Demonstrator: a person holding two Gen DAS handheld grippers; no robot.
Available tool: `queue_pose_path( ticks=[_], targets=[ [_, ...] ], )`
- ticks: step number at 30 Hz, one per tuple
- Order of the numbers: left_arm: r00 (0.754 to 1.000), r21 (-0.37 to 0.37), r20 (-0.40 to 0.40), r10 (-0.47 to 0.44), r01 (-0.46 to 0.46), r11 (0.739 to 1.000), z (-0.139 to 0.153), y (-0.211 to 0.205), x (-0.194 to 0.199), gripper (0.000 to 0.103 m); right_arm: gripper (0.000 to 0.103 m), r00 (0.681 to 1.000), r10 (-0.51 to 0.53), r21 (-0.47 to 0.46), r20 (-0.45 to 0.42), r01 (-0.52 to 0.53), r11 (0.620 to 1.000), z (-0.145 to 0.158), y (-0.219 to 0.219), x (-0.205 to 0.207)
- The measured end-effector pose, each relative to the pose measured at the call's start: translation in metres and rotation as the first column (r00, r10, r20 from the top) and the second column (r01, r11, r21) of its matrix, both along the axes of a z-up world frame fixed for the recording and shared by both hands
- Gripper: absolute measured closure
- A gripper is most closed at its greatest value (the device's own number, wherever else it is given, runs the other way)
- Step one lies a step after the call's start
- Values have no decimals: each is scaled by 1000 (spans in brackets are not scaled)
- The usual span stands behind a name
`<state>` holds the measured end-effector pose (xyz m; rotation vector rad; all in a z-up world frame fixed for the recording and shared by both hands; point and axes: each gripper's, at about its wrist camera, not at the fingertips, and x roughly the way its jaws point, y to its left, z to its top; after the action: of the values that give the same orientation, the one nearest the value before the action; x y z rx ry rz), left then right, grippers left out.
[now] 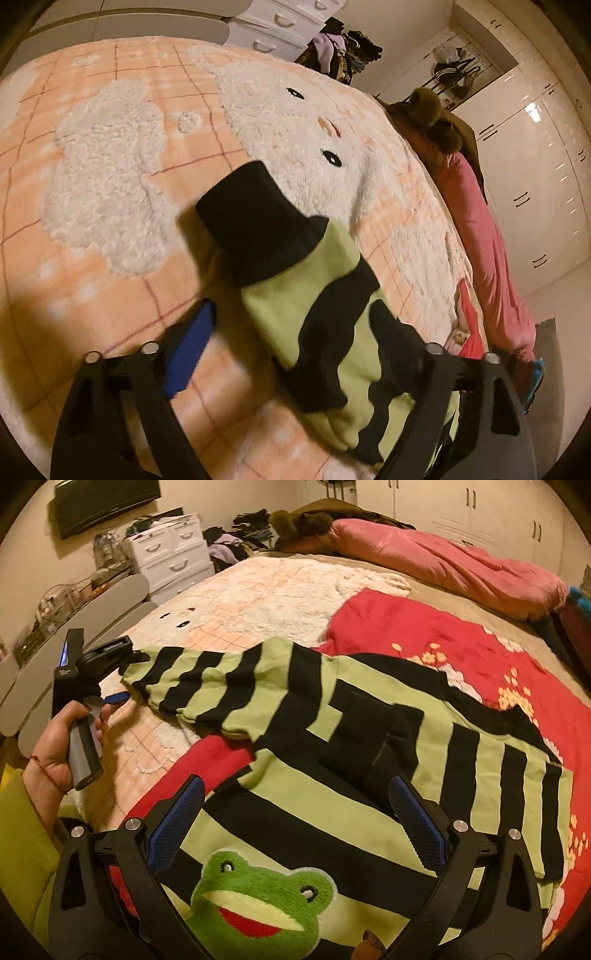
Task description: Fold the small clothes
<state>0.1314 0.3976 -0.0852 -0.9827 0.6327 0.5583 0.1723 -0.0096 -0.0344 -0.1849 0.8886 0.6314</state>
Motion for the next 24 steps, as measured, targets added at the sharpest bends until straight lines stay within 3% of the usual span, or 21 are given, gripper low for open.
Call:
queue_pose_path(
  ticks=[2, 3, 4, 8, 11, 15, 19, 24],
  targets=[
    [1000, -14, 27, 9, -9, 1000, -3, 4, 1, 45, 9, 1000, -5, 0, -3, 5, 1000, -1, -2, 1],
    [999, -26, 26, 20, -19, 999, -6, 6, 2, 73, 9, 1000, -20, -2, -9, 20, 1000, -3, -7, 3],
    [999, -33, 18, 27, -26, 999, -10, 5, 3, 87, 9, 1000, -28, -3, -11, 28, 1000, -4, -10, 3],
    [998, -42, 65, 23, -21, 999, -10, 3, 1, 94, 9, 997, -64, 4, -33, 64, 998, -7, -21, 9],
    [992, 4, 124, -11, 10, 1000, 12, -6, 0, 95, 9, 996, -84, 17, -40, 84, 996, -7, -31, 10],
    [975, 104, 182, -125, 108, 989, 57, -42, -1, 95, 9, 991, -124, 36, -51, 126, 991, -8, -55, 15],
    [937, 229, 191, -294, 249, 941, 102, -100, 2, 96, 9, 982, -179, 62, -63, 183, 981, -9, -87, 21],
    [882, 285, 178, -437, 379, 881, 137, -172, 9, 96, 9, 953, -285, 150, -106, 299, 942, -10, -151, 30]
  ],
)
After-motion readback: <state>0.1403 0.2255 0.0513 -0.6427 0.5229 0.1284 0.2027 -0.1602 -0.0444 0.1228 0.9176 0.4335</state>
